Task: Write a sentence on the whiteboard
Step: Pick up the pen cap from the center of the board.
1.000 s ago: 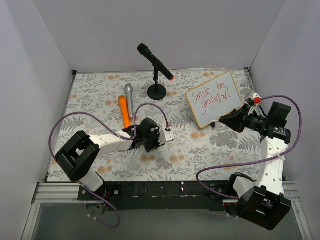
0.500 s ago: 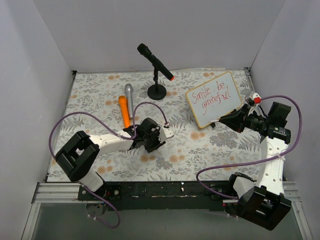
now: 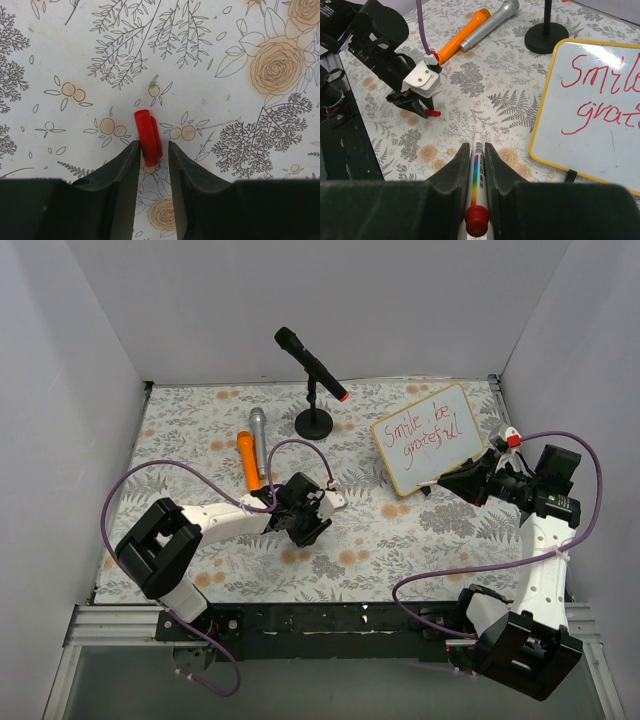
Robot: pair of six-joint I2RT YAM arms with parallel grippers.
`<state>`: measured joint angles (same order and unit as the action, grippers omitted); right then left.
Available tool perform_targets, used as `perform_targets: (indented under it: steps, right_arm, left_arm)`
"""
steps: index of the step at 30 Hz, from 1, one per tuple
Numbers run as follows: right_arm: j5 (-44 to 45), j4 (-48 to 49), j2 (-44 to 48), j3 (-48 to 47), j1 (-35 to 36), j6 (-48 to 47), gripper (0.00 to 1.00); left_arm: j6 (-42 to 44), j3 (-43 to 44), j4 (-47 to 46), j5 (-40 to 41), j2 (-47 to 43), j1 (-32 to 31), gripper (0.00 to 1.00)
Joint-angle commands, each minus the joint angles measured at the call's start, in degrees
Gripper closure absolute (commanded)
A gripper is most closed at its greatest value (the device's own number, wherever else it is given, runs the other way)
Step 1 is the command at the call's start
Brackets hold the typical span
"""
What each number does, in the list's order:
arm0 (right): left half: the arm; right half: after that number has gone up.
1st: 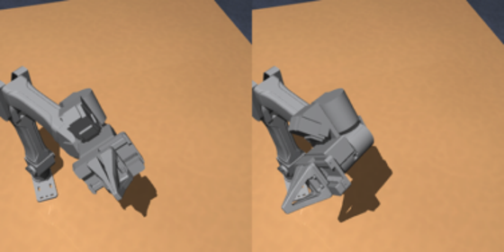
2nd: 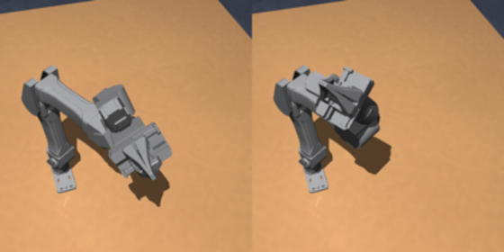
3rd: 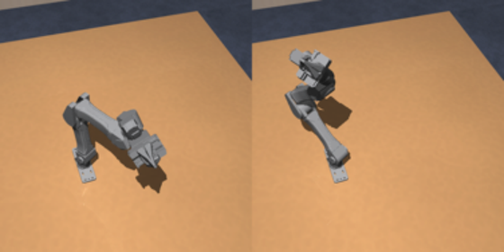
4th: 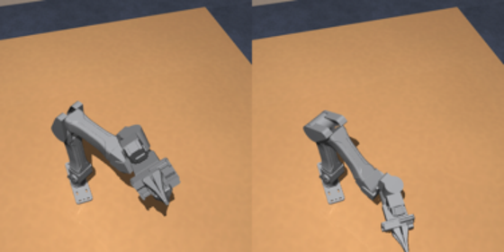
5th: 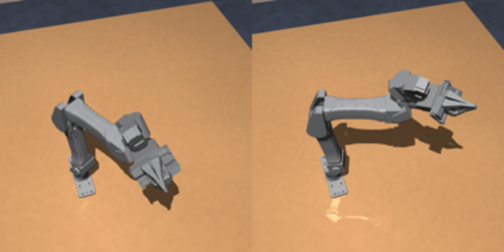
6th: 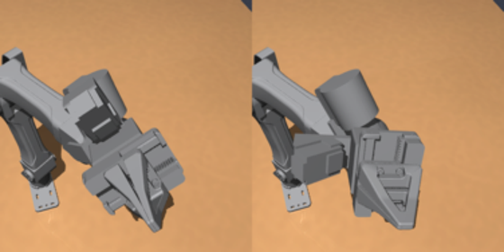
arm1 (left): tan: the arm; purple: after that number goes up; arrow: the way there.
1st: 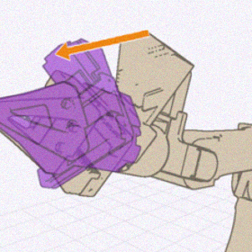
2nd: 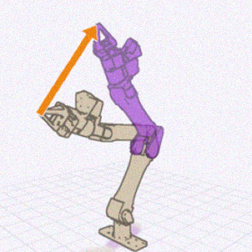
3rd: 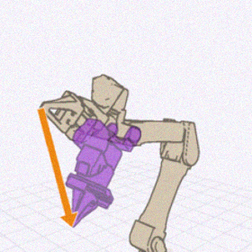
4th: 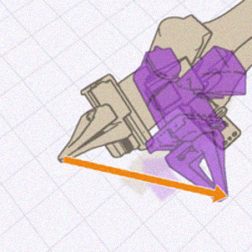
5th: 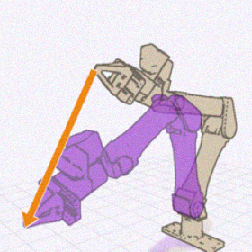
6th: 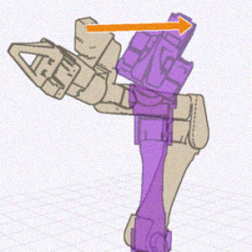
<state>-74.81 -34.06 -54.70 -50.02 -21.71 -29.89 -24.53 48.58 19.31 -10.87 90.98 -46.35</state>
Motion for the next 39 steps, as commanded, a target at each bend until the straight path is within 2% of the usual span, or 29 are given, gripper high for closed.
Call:
perform_targets:
  steps: [1,8,14,20,26,34,39]
  right_arm:
    - [-1.31,1.81,0.64,0.01,0.09,0.53,0.99]
    - [-1.31,1.9,0.73,0.01,0.09,0.62,0.99]
    - [-1.22,1.81,0.82,0.01,0.18,0.53,0.99]
    - [-1.22,1.98,0.82,0.1,0.09,0.53,0.99]
    - [-1.31,1.98,0.91,0.1,0.09,0.53,0.99]
    - [-1.31,1.98,0.82,0.1,0.09,0.62,0.99]
    - [-1.31,1.98,0.91,0.01,0.09,0.62,0.99]
  left_arm:
    - [-1.04,0.99,3.54,-3.8,-1.86,-0.23,0.72]
    - [-4.02,0.99,2.93,-5.21,-1.33,-0.23,0.7]
    - [-11.67,3.36,3.63,-2.14,2.09,-0.23,0.66]
    - [-19.75,4.42,6.17,2.08,4.99,-0.23,0.65]
    - [-24.33,4.07,8.02,3.49,5.26,-0.23,0.72]
    - [-25.21,5.65,10.57,4.81,7.28,-0.23,0.84]
    - [-25.21,7.5,12.94,6.04,9.48,-0.41,0.82]
